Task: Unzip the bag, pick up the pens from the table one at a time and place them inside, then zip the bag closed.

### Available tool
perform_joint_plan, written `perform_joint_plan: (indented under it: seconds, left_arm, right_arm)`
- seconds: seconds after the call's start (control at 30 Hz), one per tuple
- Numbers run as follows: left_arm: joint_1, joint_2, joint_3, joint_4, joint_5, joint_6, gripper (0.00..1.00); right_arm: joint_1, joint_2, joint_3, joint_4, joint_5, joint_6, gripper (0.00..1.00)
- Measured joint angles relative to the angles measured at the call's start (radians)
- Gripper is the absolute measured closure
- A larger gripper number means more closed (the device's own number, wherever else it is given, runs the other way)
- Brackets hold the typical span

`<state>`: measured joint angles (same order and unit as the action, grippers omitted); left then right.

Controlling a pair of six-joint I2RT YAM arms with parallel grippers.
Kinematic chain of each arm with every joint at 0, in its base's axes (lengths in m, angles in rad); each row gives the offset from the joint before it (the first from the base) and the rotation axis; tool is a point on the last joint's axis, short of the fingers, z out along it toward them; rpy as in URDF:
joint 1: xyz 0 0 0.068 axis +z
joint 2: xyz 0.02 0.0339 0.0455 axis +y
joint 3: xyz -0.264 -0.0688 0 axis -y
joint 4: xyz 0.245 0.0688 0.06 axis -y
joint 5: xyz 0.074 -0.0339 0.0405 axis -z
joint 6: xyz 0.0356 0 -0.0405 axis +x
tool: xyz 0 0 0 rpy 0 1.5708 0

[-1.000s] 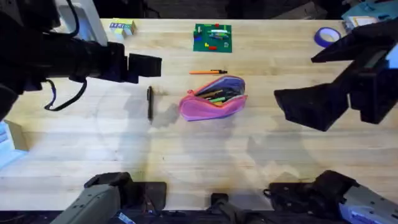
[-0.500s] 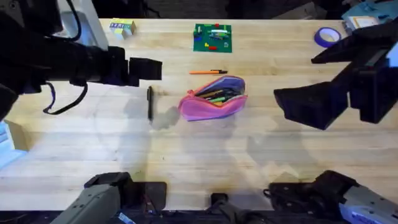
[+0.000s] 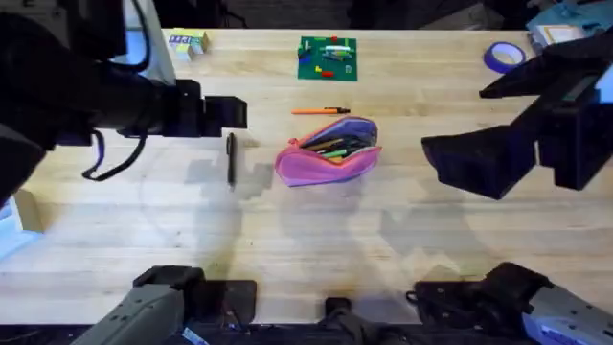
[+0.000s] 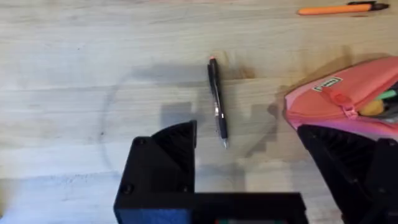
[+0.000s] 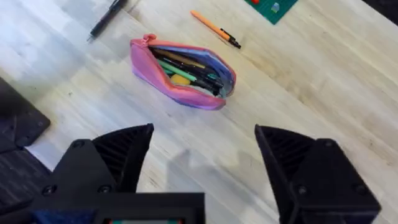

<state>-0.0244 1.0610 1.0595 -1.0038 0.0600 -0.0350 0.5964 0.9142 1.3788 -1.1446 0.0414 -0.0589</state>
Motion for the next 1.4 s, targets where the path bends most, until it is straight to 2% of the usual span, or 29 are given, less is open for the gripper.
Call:
perform_joint_plan:
  seconds: [0.17, 0.27, 0.4, 1.23, 1.4]
  left_arm:
    - [-0.078, 0.033, 0.0, 0.0, -0.12, -0.113, 0.005]
    - [-0.106, 0.079, 0.0, 0.0, -0.151, -0.169, 0.005]
    - [-0.125, 0.146, 0.0, 0.0, -0.166, -0.206, 0.005]
    - [-0.13, 0.622, 0.003, 0.123, -0.171, -0.231, 0.008]
    - [-0.13, 0.638, 0.019, 0.12, -0.168, -0.23, 0.008]
  right_arm:
    - [0.0, 0.0, 0.0, 0.0, 0.0, 0.0, 0.005]
    - [0.0, 0.0, 0.0, 0.0, 0.0, 0.0, 0.004]
    - [0.0, 0.0, 0.0, 0.0, 0.0, 0.0, 0.003]
    - [0.0, 0.0, 0.0, 0.0, 0.0, 0.0, 0.004]
    - [0.0, 0.0, 0.0, 0.0, 0.0, 0.0, 0.003]
